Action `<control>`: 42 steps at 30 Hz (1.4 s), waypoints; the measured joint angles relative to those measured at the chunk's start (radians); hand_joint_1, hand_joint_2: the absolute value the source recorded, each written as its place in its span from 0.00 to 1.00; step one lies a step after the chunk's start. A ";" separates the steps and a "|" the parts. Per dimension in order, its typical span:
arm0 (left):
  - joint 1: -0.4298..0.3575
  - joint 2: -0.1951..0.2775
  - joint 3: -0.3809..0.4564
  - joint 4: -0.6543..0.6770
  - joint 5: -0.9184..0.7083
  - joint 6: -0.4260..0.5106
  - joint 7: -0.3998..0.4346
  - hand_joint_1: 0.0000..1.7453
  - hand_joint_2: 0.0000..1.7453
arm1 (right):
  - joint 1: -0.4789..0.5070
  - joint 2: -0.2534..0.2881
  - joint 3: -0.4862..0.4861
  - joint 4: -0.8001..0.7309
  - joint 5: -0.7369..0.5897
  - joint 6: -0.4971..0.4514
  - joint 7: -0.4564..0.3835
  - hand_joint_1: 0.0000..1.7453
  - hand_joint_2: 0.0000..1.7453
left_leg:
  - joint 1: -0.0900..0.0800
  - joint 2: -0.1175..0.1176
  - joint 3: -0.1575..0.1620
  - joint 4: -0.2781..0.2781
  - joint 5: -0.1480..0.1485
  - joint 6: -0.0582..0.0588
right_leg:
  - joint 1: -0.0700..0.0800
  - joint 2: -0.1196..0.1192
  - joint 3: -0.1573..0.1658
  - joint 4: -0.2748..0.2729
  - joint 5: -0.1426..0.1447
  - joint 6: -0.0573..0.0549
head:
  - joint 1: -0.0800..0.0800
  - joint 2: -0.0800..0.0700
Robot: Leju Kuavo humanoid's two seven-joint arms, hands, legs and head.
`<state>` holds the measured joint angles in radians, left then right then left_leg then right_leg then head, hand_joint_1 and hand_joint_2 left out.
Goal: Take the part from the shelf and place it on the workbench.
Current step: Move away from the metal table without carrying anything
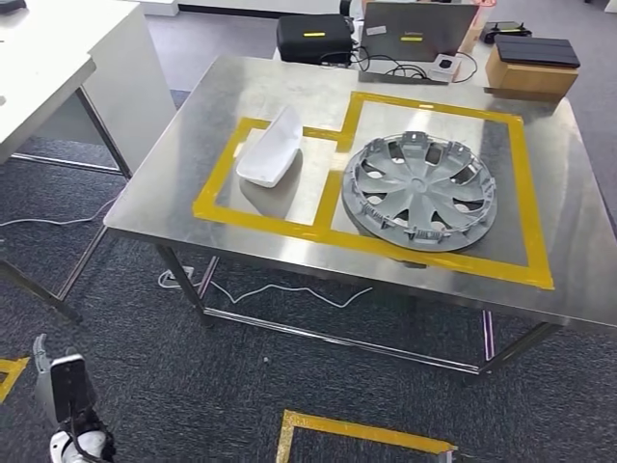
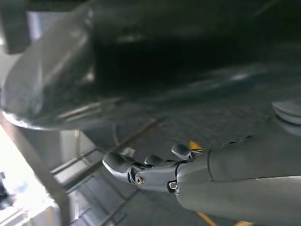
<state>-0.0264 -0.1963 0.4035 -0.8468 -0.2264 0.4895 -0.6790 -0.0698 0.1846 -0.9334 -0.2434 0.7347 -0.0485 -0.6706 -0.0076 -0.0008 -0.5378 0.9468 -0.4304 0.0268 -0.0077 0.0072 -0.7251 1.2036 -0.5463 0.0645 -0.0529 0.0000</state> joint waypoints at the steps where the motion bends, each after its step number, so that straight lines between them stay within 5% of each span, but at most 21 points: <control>1: -0.006 0.007 0.011 0.038 0.010 -0.003 0.000 0.00 0.00 | -0.001 0.000 -0.003 0.000 0.003 -0.002 0.007 0.00 0.00 | -0.001 -0.002 -0.016 0.001 0.012 0.000 | 0.001 0.000 -0.002 0.051 -0.014 0.000 | 0.001 0.000; 3: -0.019 0.023 0.046 0.141 0.038 -0.028 0.000 0.00 0.00 | -0.002 0.000 -0.011 0.000 0.007 -0.007 0.025 0.00 0.00 | -0.002 -0.008 -0.053 0.003 0.041 -0.003 | 0.003 0.001 0.031 0.095 0.013 -0.003 | 0.001 0.000; 4: -0.023 0.029 0.065 0.189 0.051 -0.043 0.000 0.00 0.00 | -0.002 0.000 -0.014 0.000 0.008 -0.009 0.032 0.00 0.00 | -0.003 -0.011 -0.070 0.006 0.053 -0.005 | 0.005 0.003 0.072 0.065 0.043 -0.006 | 0.001 0.000; 5: -0.026 0.034 0.081 0.228 0.060 -0.055 0.000 0.00 0.00 | -0.002 0.000 -0.016 0.000 0.008 -0.010 0.037 0.00 0.00 | -0.002 -0.014 -0.086 0.009 0.066 -0.008 | 0.006 0.012 0.131 0.001 0.057 -0.011 | 0.001 0.000; 7: -0.033 0.041 0.101 0.282 0.067 -0.064 0.000 0.00 0.00 | -0.005 0.000 -0.022 0.000 0.008 -0.010 0.040 0.00 0.00 | -0.004 -0.024 -0.110 0.016 0.089 -0.016 | 0.008 0.031 0.248 -0.159 0.033 -0.019 | 0.000 0.000; 9: -0.040 0.047 0.114 0.322 0.069 -0.066 0.000 0.00 0.00 | -0.007 0.000 -0.026 0.000 0.008 -0.011 0.041 0.00 0.00 | -0.003 -0.033 -0.120 0.015 0.113 -0.026 | 0.012 0.036 0.293 -0.241 0.004 -0.027 | 0.000 0.000; 11: -0.041 0.054 0.126 0.355 0.069 -0.067 0.000 0.00 0.00 | -0.008 0.003 -0.029 0.000 0.008 -0.011 0.041 0.00 0.00 | 0.001 -0.038 -0.128 0.015 0.120 -0.039 | 0.012 0.024 0.276 -0.243 0.018 -0.041 | 0.002 0.000; 12: -0.041 0.057 0.131 0.367 0.070 -0.068 0.000 0.00 0.00 | -0.008 0.004 -0.030 0.001 0.008 -0.011 0.042 0.00 0.00 | 0.003 -0.035 -0.137 0.030 0.094 -0.047 | 0.010 0.017 0.265 -0.242 0.030 -0.049 | 0.000 0.000; 16: -0.047 0.064 0.140 0.396 0.070 -0.067 0.000 0.00 0.00 | -0.006 0.006 -0.035 0.001 0.008 -0.012 0.042 0.00 0.00 | 0.016 -0.014 -0.191 0.265 -0.103 -0.077 | 0.007 -0.019 0.212 -0.241 0.084 -0.058 | -0.010 0.000; 18: -0.049 0.066 0.141 0.408 0.070 -0.069 0.000 0.00 0.00 | -0.006 0.006 -0.037 0.001 0.009 -0.012 0.044 0.00 0.00 | 0.024 -0.011 -0.176 0.330 -0.089 -0.087 | 0.004 -0.039 0.179 -0.236 0.108 -0.052 | -0.011 0.000; 21: -0.056 0.069 0.150 0.440 0.069 -0.081 0.000 0.00 0.00 | -0.007 0.006 -0.038 0.001 0.014 -0.017 0.058 0.00 0.00 | 0.034 0.020 -0.033 0.182 -0.032 -0.101 | -0.003 -0.066 0.138 -0.221 0.131 -0.034 | -0.017 0.000; 23: -0.063 0.070 0.159 0.470 0.067 -0.094 0.009 0.00 0.00 | -0.009 0.006 -0.038 0.000 0.018 -0.023 0.072 0.00 0.00 | 0.031 0.048 0.058 0.050 -0.056 -0.091 | -0.003 -0.082 0.123 -0.210 0.144 -0.019 | -0.022 0.000; 24: -0.063 0.070 0.164 0.487 0.066 -0.102 0.022 0.00 0.00 | -0.009 0.007 -0.038 0.000 0.021 -0.027 0.080 0.00 0.00 | 0.026 0.052 0.074 0.016 -0.067 -0.080 | -0.005 -0.090 0.118 -0.208 0.152 -0.012 | -0.024 0.000; 26: -0.053 0.070 0.175 0.521 0.064 -0.114 0.066 0.00 0.00 | -0.008 0.009 -0.039 0.000 0.029 -0.033 0.098 0.00 0.00 | 0.019 0.041 0.058 0.010 -0.060 -0.051 | -0.012 -0.095 0.112 -0.208 0.161 0.003 | -0.022 0.000; 28: -0.042 0.068 0.185 0.547 0.055 -0.113 0.132 0.00 0.00 | -0.003 0.010 -0.039 0.002 0.038 -0.038 0.118 0.00 0.00 | 0.016 0.029 0.034 0.011 -0.038 -0.028 | -0.016 -0.062 0.092 -0.165 0.102 0.011 | -0.019 0.000; 31: -0.039 0.063 0.184 0.573 -0.016 -0.107 0.270 0.00 0.00 | 0.002 0.011 -0.041 0.003 0.056 -0.048 0.151 0.00 0.00 | 0.008 -0.003 -0.015 0.012 0.000 -0.010 | -0.006 -0.015 0.041 0.023 -0.041 0.003 | -0.009 0.000; 33: -0.031 0.058 0.157 0.589 -0.110 -0.162 0.376 0.00 0.00 | 0.002 0.011 -0.042 0.004 0.074 -0.055 0.180 0.00 0.00 | -0.001 -0.027 -0.050 0.013 0.025 -0.005 | 0.005 -0.009 0.044 0.096 -0.035 -0.011 | -0.006 0.000; 36: -0.017 0.042 0.089 0.606 -0.213 -0.242 0.436 0.00 0.00 | 0.002 0.013 -0.042 0.005 0.098 -0.062 0.208 0.00 0.00 | -0.010 -0.065 -0.093 0.015 0.063 -0.006 | 0.022 0.028 0.165 -0.029 0.044 -0.044 | -0.005 0.000; 38: -0.017 0.031 0.051 0.613 -0.247 -0.260 0.444 0.00 0.00 | 0.001 0.015 -0.042 0.005 0.109 -0.064 0.216 0.00 0.00 | -0.013 -0.087 -0.109 0.018 0.084 -0.010 | 0.026 0.066 0.264 -0.177 0.020 -0.056 | -0.006 0.000; 40: -0.014 0.028 0.018 0.619 -0.272 -0.271 0.456 0.00 0.00 | 0.000 0.018 -0.042 0.006 0.118 -0.064 0.222 0.00 0.00 | -0.013 -0.106 -0.117 0.018 0.103 -0.019 | 0.027 0.066 0.298 -0.243 -0.004 -0.057 | -0.006 0.000; 42: -0.006 0.029 -0.006 0.625 -0.281 -0.274 0.469 0.00 0.00 | 0.002 0.023 -0.042 0.008 0.123 -0.065 0.225 0.00 0.00 | -0.011 -0.099 -0.126 0.027 0.098 -0.029 | 0.025 0.042 0.290 -0.246 0.008 -0.064 | -0.005 0.000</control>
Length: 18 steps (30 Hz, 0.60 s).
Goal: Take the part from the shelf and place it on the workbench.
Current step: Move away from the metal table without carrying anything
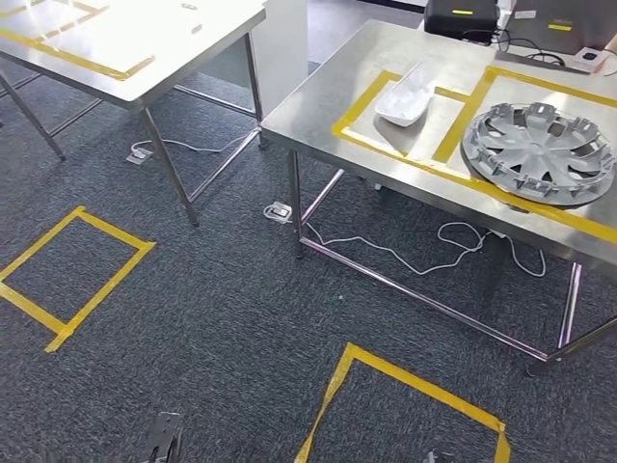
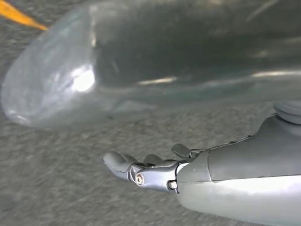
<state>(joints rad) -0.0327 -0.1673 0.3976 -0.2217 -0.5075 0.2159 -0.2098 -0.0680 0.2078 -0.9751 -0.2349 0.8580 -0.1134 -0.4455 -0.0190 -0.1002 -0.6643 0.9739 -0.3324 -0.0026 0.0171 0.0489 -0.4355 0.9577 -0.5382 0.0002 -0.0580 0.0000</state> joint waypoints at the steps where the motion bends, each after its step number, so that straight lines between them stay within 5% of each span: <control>1: 0.003 0.000 -0.007 0.002 0.000 0.001 0.004 0.00 0.00 | 0.001 0.003 0.000 0.001 0.002 -0.005 0.001 0.00 0.00 | 0.001 0.019 -0.011 0.025 -0.027 -0.006 | -0.003 -0.013 -0.005 -0.001 0.008 -0.005 | -0.002 0.000; 4: 0.004 -0.001 -0.015 0.004 0.005 0.010 0.004 0.00 0.00 | 0.008 0.016 0.000 0.001 0.013 -0.033 0.001 0.00 0.00 | 0.014 0.079 -0.072 0.204 -0.159 -0.029 | -0.006 -0.059 -0.025 -0.001 0.026 -0.007 | -0.010 0.000; 6: 0.006 -0.001 -0.017 0.004 0.005 0.018 0.002 0.00 0.00 | 0.011 0.024 0.000 0.001 0.019 -0.046 0.000 0.00 0.00 | 0.026 0.089 -0.083 0.286 -0.183 -0.043 | -0.009 -0.093 -0.037 0.000 0.033 -0.002 | -0.010 0.000; 7: 0.008 -0.001 -0.019 0.004 0.005 0.021 0.002 0.00 0.00 | 0.012 0.027 0.000 0.001 0.022 -0.049 -0.001 0.00 0.00 | 0.031 0.093 -0.062 0.276 -0.170 -0.050 | -0.011 -0.108 -0.041 0.001 0.035 0.002 | -0.010 0.000; 10: 0.007 -0.002 -0.023 0.005 0.005 0.025 -0.001 0.00 0.00 | 0.010 0.035 0.001 0.001 0.027 -0.052 -0.003 0.00 0.00 | 0.041 0.144 0.076 0.101 -0.116 -0.064 | -0.016 -0.148 -0.046 0.012 0.034 0.020 | -0.014 0.000; 12: 0.003 -0.003 -0.026 0.006 0.005 0.027 -0.002 0.00 0.00 | 0.009 0.036 0.003 0.001 0.028 -0.051 -0.004 0.00 0.00 | 0.039 0.172 0.121 0.029 -0.116 -0.049 | -0.012 -0.169 -0.048 0.023 0.031 0.035 | -0.017 0.000; 14: 0.006 -0.002 -0.029 0.007 0.005 0.027 -0.003 0.00 0.00 | 0.007 0.038 0.005 0.001 0.028 -0.051 -0.005 0.00 0.00 | 0.036 0.157 0.115 0.020 -0.122 -0.023 | -0.013 -0.183 -0.047 0.028 0.030 0.046 | -0.014 0.000; 16: 0.010 -0.002 -0.030 0.008 0.005 0.028 -0.003 0.00 0.00 | 0.004 0.039 0.007 0.001 0.028 -0.051 -0.005 0.00 0.00 | 0.035 0.137 0.108 0.018 -0.119 -0.004 | -0.018 -0.143 -0.062 0.059 0.005 0.056 | -0.009 0.000; 18: 0.009 -0.002 -0.031 0.009 0.005 0.028 -0.003 0.00 0.00 | 0.005 0.039 0.008 0.001 0.028 -0.051 -0.006 0.00 0.00 | 0.033 0.115 0.101 0.016 -0.113 0.010 | -0.021 -0.080 -0.117 0.172 -0.056 0.059 | -0.004 0.000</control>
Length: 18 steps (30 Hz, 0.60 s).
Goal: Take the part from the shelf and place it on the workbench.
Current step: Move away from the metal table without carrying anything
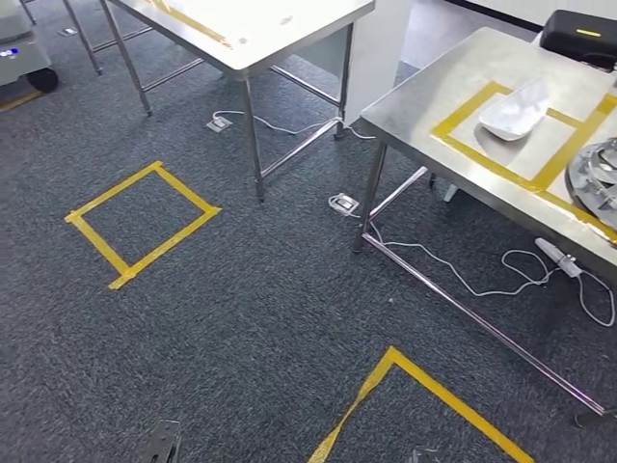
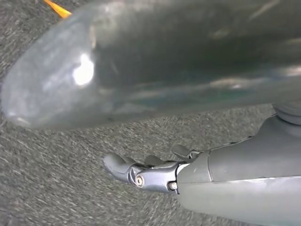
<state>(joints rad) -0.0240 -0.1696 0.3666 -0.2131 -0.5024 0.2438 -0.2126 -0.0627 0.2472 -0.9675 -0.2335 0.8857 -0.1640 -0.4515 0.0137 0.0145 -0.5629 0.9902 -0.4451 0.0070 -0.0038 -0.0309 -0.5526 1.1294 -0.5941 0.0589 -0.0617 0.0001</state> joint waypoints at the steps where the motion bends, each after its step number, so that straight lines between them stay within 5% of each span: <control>1: -0.002 0.000 0.000 0.000 0.000 0.000 0.000 0.00 0.00 | 0.001 0.000 0.000 0.000 0.000 0.000 0.000 0.00 0.00 | -0.003 -0.014 -0.004 0.000 0.003 0.005 | 0.001 0.016 -0.037 0.076 -0.030 -0.002 | 0.003 0.000; 3: -0.002 0.000 -0.001 0.000 0.000 0.000 0.000 0.00 0.00 | 0.003 0.000 0.000 0.000 0.000 0.000 0.000 0.00 0.00 | -0.010 -0.043 -0.011 0.000 0.009 0.012 | 0.003 0.027 -0.087 0.164 -0.044 -0.008 | 0.006 0.000; 4: -0.001 0.000 -0.001 0.000 0.000 0.000 0.000 0.00 0.00 | 0.003 0.000 0.000 0.000 0.000 0.000 0.000 0.00 0.00 | -0.013 -0.058 -0.012 0.000 0.011 0.013 | 0.005 0.030 -0.086 0.153 -0.024 -0.013 | 0.006 0.000; 7: 0.000 0.000 -0.001 0.001 0.000 0.000 0.000 0.00 0.00 | 0.003 0.000 0.000 0.000 0.000 0.000 0.000 0.00 0.00 | -0.017 -0.101 -0.015 0.002 0.019 0.009 | 0.006 0.080 -0.002 -0.037 0.077 -0.032 | 0.007 0.000; 9: -0.001 -0.001 -0.001 0.001 -0.004 0.000 0.000 0.00 0.00 | 0.001 0.000 0.000 0.000 0.000 0.001 -0.001 0.00 0.00 | -0.016 -0.123 -0.024 0.003 0.025 0.000 | 0.005 0.115 0.031 -0.116 0.095 -0.035 | 0.008 0.000; 11: 0.001 0.000 -0.003 0.002 -0.013 0.000 0.001 0.00 0.00 | -0.001 0.002 0.000 0.000 0.001 0.003 -0.003 0.00 0.00 | -0.013 -0.143 -0.034 0.001 0.034 -0.013 | 0.006 0.106 0.035 -0.129 0.096 -0.036 | 0.007 0.000; 12: 0.004 0.000 -0.004 0.003 -0.017 0.000 0.003 0.00 0.00 | -0.002 0.003 0.000 0.000 0.002 0.005 -0.005 0.00 0.00 | -0.012 -0.140 -0.039 0.003 0.034 -0.019 | 0.006 0.095 0.037 -0.134 0.101 -0.040 | 0.007 0.000; 14: 0.005 -0.002 -0.007 0.005 -0.024 0.002 0.005 0.00 0.00 | 0.000 0.004 0.000 0.000 0.004 0.017 -0.009 0.00 0.00 | -0.013 -0.098 -0.065 0.050 0.000 -0.029 | 0.002 0.068 0.041 -0.144 0.113 -0.048 | 0.001 0.000; 16: 0.001 -0.005 -0.009 0.005 -0.029 0.003 0.005 0.00 0.00 | 0.004 0.002 0.000 0.000 0.007 0.038 -0.011 0.00 0.00 | -0.013 -0.046 -0.121 0.168 -0.071 -0.039 | 0.002 0.036 0.039 -0.148 0.116 -0.051 | -0.005 0.000; 18: -0.001 -0.007 -0.009 0.005 -0.029 0.003 -0.002 0.00 0.00 | 0.006 -0.002 0.000 0.000 0.015 0.056 -0.013 0.00 0.00 | -0.009 -0.029 -0.164 0.266 -0.107 -0.048 | 0.002 0.002 0.037 -0.147 0.116 -0.051 | -0.006 0.000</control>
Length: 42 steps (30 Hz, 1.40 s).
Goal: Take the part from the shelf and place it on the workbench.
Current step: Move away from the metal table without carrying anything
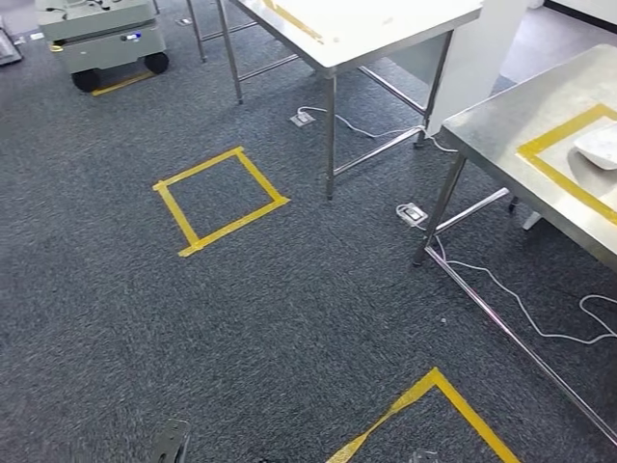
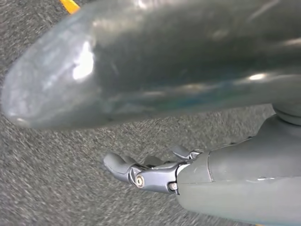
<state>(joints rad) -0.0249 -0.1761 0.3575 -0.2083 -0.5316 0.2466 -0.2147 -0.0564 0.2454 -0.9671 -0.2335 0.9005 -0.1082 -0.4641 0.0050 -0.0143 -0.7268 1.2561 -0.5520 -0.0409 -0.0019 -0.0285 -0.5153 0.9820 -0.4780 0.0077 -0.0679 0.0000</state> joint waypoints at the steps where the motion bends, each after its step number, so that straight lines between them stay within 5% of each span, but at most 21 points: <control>1: 0.000 0.000 0.000 0.000 0.003 0.000 -0.006 0.00 0.00 | 0.000 -0.002 0.001 0.000 0.006 0.007 -0.001 0.00 0.00 | 0.003 0.004 0.002 0.002 0.009 -0.003 | 0.000 -0.015 0.000 0.000 -0.001 0.001 | 0.000 0.000; 3: -0.001 0.000 0.001 0.000 0.014 -0.002 -0.021 0.00 0.00 | -0.001 -0.006 0.005 0.000 0.023 0.019 -0.002 0.00 0.00 | 0.009 0.026 0.062 -0.097 0.067 -0.008 | -0.002 -0.041 0.003 0.001 -0.004 0.006 | 0.000 0.000; 4: -0.004 -0.001 0.002 0.000 0.020 -0.004 -0.028 0.00 0.00 | -0.003 -0.008 0.009 0.000 0.033 0.025 -0.002 0.00 0.00 | 0.009 0.056 0.102 -0.165 0.092 -0.012 | 0.001 -0.052 0.004 0.003 -0.007 0.012 | -0.002 0.000; 6: -0.017 0.000 0.006 0.000 0.034 -0.014 -0.037 0.00 0.00 | -0.006 -0.016 0.018 0.000 0.054 0.038 0.000 0.00 0.00 | 0.007 0.093 0.149 -0.251 0.113 -0.001 | 0.008 -0.073 0.004 0.007 -0.016 0.024 | -0.002 0.000; 9: -0.033 0.006 0.022 0.000 0.049 -0.032 -0.035 0.00 0.00 | -0.013 -0.025 0.036 0.000 0.082 0.054 0.004 0.00 0.00 | 0.003 0.068 0.149 -0.263 0.112 0.028 | 0.008 -0.092 0.010 0.008 -0.025 0.037 | 0.009 0.000; 11: -0.045 0.013 0.035 -0.001 0.053 -0.040 -0.026 0.00 0.00 | -0.017 -0.028 0.046 0.000 0.096 0.062 0.005 0.00 0.00 | 0.004 0.045 0.147 -0.264 0.117 0.042 | 0.001 -0.047 -0.003 0.053 -0.059 0.045 | 0.012 0.000; 13: -0.063 0.018 0.048 -0.003 0.057 -0.047 -0.014 0.00 0.00 | -0.015 -0.032 0.055 0.000 0.109 0.068 0.006 0.00 0.00 | 0.003 0.019 0.144 -0.265 0.120 0.052 | 0.000 0.011 -0.061 0.178 -0.125 0.047 | 0.017 0.000; 15: -0.080 0.024 0.062 -0.005 0.060 -0.054 -0.001 0.00 0.00 | -0.013 -0.035 0.061 0.000 0.121 0.073 0.010 0.00 0.00 | 0.000 -0.011 0.142 -0.265 0.123 0.056 | 0.001 0.025 -0.125 0.301 -0.164 0.044 | 0.019 0.000; 17: -0.093 0.032 0.078 -0.008 0.062 -0.061 0.015 0.00 0.00 | -0.016 -0.036 0.069 0.000 0.134 0.079 0.017 0.00 0.00 | -0.002 -0.041 0.143 -0.264 0.124 0.056 | 0.001 0.031 -0.130 0.288 -0.127 0.038 | 0.019 0.000; 20: -0.118 0.044 0.101 -0.016 0.063 -0.072 0.037 0.00 0.00 | -0.025 -0.038 0.082 0.000 0.149 0.087 0.028 0.00 0.00 | -0.001 -0.084 0.142 -0.261 0.128 0.048 | -0.004 0.088 -0.050 0.093 -0.025 0.030 | 0.019 0.000; 22: -0.134 0.052 0.113 -0.021 0.063 -0.075 0.045 0.00 0.00 | -0.032 -0.039 0.087 0.001 0.156 0.090 0.034 0.00 0.00 | 0.001 -0.106 0.133 -0.261 0.134 0.036 | -0.006 0.119 -0.025 0.034 -0.010 0.027 | 0.019 0.000; 24: -0.144 0.062 0.126 -0.023 0.062 -0.078 0.056 0.00 0.00 | -0.039 -0.040 0.096 0.001 0.165 0.094 0.039 0.00 0.00 | 0.006 -0.123 0.123 -0.265 0.142 0.021 | -0.003 0.102 -0.023 0.029 -0.004 0.018 | 0.018 0.000; 26: -0.154 0.072 0.140 -0.024 0.062 -0.082 0.071 0.00 0.00 | -0.044 -0.040 0.104 0.001 0.173 0.098 0.043 0.00 0.00 | 0.005 -0.087 0.105 -0.238 0.124 0.012 | -0.003 0.077 -0.023 0.022 0.006 0.005 | 0.015 0.000; 28: -0.174 0.078 0.152 -0.025 0.061 -0.088 0.082 0.00 0.00 | -0.047 -0.041 0.108 0.001 0.179 0.102 0.049 0.00 0.00 | 0.002 -0.025 0.054 -0.134 0.063 0.006 | 0.000 0.046 -0.024 0.017 0.011 -0.003 | 0.010 0.000; 30: -0.190 0.084 0.161 -0.026 0.060 -0.090 0.087 0.00 0.00 | -0.048 -0.042 0.112 0.001 0.182 0.103 0.052 0.00 0.00 | 0.003 -0.002 -0.004 -0.010 0.010 -0.001 | 0.002 0.013 -0.027 0.017 0.011 -0.005 | 0.008 0.000; 31: -0.192 0.088 0.165 -0.027 0.060 -0.090 0.088 0.00 0.00 | -0.049 -0.042 0.114 0.001 0.182 0.104 0.053 0.00 0.00 | 0.004 0.001 -0.013 0.016 0.008 -0.003 | 0.002 -0.002 -0.028 0.017 0.011 -0.005 | 0.008 0.000; 33: -0.193 0.093 0.172 -0.029 0.058 -0.089 0.088 0.00 0.00 | -0.050 -0.043 0.117 0.001 0.182 0.105 0.053 0.00 0.00 | 0.005 0.014 0.027 -0.048 0.055 -0.006 | 0.002 -0.028 -0.028 0.017 0.010 -0.004 | 0.007 0.000; 35: -0.197 0.095 0.178 -0.031 0.056 -0.088 0.088 0.00 0.00 | -0.051 -0.043 0.120 0.001 0.182 0.105 0.053 0.00 0.00 | 0.003 0.061 0.104 -0.185 0.108 -0.005 | 0.006 -0.052 -0.026 0.020 0.005 0.003 | 0.005 0.000; 37: -0.203 0.095 0.182 -0.033 0.053 -0.088 0.086 0.00 0.00 | -0.053 -0.043 0.123 0.001 0.182 0.105 0.052 0.00 0.00 | -0.001 0.089 0.140 -0.257 0.122 0.007 | 0.015 -0.074 -0.025 0.024 -0.001 0.012 | 0.007 0.000; 39: -0.203 0.097 0.186 -0.034 0.051 -0.086 0.084 0.00 0.00 | -0.056 -0.044 0.124 0.001 0.182 0.105 0.052 0.00 0.00 | -0.003 0.069 0.138 -0.263 0.121 0.023 | 0.016 -0.095 -0.022 0.023 -0.005 0.020 | 0.010 0.000; 42: -0.201 0.098 0.192 -0.034 0.049 -0.085 0.081 0.00 0.00 | -0.061 -0.044 0.126 0.001 0.182 0.105 0.051 0.00 0.00 | 0.001 0.035 0.137 -0.266 0.126 0.042 | 0.008 -0.039 -0.049 0.087 -0.050 0.035 | 0.014 0.000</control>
<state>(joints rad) -0.2257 -0.0779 0.5499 -0.2424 -0.4826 0.1620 -0.1334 -0.1176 0.2018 -0.8413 -0.2325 1.0826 -0.0029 -0.4130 0.0059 0.0208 -0.5899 0.9897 -0.4255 0.0014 0.0064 -0.0672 -0.5647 1.0688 -0.5275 0.0427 -0.0539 0.0000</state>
